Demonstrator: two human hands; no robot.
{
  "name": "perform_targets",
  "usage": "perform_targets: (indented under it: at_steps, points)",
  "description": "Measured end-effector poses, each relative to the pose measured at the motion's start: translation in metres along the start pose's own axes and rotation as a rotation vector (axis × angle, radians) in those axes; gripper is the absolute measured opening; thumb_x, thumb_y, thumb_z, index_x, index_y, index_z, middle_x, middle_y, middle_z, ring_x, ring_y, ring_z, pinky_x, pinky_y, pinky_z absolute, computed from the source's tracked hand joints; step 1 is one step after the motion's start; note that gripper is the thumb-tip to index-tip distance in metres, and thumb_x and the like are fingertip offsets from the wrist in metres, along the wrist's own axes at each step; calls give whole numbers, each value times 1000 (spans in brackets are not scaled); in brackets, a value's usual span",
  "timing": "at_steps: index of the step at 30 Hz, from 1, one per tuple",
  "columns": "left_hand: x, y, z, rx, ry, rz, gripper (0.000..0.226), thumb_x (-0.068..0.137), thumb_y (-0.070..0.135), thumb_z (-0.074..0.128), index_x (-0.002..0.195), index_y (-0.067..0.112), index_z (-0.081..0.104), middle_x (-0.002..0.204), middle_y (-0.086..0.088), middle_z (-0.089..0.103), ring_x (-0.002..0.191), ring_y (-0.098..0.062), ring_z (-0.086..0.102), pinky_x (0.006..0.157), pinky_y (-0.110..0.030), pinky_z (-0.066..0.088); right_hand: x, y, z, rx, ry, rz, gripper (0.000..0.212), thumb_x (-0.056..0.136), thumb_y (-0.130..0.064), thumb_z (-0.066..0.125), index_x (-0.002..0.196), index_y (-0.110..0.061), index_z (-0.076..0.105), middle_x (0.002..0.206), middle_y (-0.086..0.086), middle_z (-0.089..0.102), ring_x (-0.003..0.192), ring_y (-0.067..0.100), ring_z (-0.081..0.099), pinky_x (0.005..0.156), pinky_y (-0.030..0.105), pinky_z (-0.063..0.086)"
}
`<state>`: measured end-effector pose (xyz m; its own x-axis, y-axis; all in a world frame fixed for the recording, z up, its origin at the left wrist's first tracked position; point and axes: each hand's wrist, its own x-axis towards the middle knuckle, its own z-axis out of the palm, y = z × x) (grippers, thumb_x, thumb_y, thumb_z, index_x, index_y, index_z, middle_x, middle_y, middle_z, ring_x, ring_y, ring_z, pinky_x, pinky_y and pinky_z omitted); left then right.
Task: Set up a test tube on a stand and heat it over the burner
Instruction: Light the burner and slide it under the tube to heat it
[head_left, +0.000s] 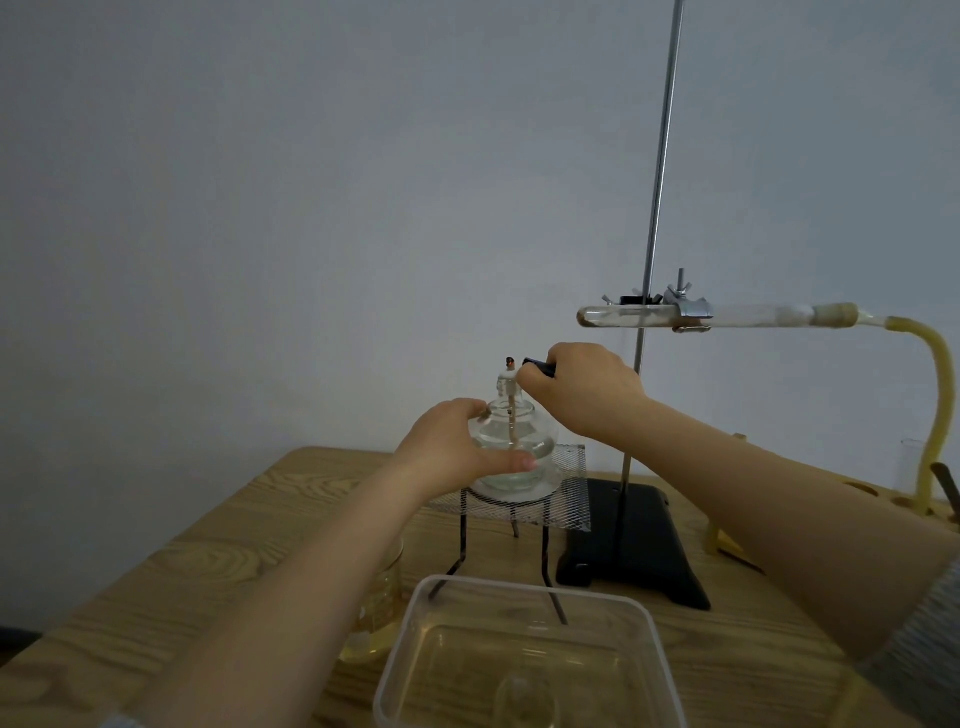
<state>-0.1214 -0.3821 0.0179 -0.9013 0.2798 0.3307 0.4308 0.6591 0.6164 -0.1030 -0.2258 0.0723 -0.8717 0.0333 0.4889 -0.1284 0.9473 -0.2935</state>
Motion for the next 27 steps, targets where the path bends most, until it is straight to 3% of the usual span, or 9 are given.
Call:
perform_targets:
  at_steps: [27]
  points:
    - [2,-3,2,-35,5,-7,98,57,59,79,139,20,41,143,4,44,129,-14,42,98,-29,36,1,1,3,-6,13,12,41,91,-48,40,66,-17,42,60,-1,40,53,13,36,50,27,28]
